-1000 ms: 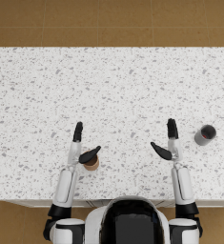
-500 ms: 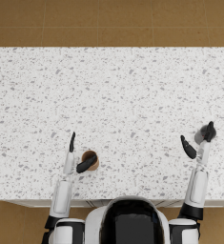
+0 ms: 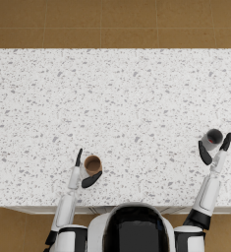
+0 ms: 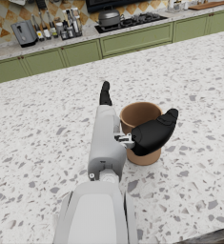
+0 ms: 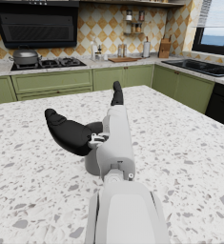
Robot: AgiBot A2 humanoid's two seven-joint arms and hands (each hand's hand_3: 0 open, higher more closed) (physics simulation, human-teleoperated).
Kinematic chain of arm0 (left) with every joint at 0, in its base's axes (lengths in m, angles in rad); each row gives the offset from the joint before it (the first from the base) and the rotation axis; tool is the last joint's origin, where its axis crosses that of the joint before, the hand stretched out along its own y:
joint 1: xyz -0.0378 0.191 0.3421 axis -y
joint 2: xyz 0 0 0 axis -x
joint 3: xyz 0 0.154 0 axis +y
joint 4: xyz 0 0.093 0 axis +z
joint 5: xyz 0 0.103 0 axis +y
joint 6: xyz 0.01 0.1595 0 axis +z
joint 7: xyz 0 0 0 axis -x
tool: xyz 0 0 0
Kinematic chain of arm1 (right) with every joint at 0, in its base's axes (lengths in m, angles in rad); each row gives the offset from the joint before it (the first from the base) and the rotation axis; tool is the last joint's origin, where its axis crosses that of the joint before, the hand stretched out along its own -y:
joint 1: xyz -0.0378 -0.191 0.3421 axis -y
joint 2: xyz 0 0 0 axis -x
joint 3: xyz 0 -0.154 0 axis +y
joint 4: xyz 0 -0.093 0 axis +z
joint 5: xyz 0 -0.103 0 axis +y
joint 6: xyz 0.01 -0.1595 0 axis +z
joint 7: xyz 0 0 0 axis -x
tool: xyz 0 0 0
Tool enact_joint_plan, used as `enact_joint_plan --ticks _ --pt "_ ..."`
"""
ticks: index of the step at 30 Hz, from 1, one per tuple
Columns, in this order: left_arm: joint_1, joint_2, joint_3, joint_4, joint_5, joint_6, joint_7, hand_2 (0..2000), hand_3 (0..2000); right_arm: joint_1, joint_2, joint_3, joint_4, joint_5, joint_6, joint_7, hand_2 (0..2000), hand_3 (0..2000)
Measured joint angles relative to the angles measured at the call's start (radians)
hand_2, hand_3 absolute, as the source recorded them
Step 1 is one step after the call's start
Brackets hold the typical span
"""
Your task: Pick up two cups and pour the berry on the right into the cup on the left
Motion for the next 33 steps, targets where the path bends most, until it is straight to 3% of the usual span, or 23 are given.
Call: enact_joint_plan --ticks 9,20,32,33 --pt "0.018 0.025 0.028 0.086 0.0 0.0 0.0 0 0 0.048 0.002 -0.016 -0.191 0.0 0.0 0.0 0 0" --pt "0.02 0.048 0.036 0.105 0.0 0.0 0.0 0 0 0.175 0.015 0.042 -0.45 0.0 0.0 0.0 0 0" --pt "0.059 0.084 0.062 0.178 0.0 0.001 0.0 0 0 0.259 0.021 0.037 -0.589 0.0 0.002 0.004 0 0" --pt "0.065 0.088 0.064 0.183 0.0 0.001 0.0 1361 327 0.261 0.021 0.037 -0.592 0.0 0.004 0.004 1361 327"
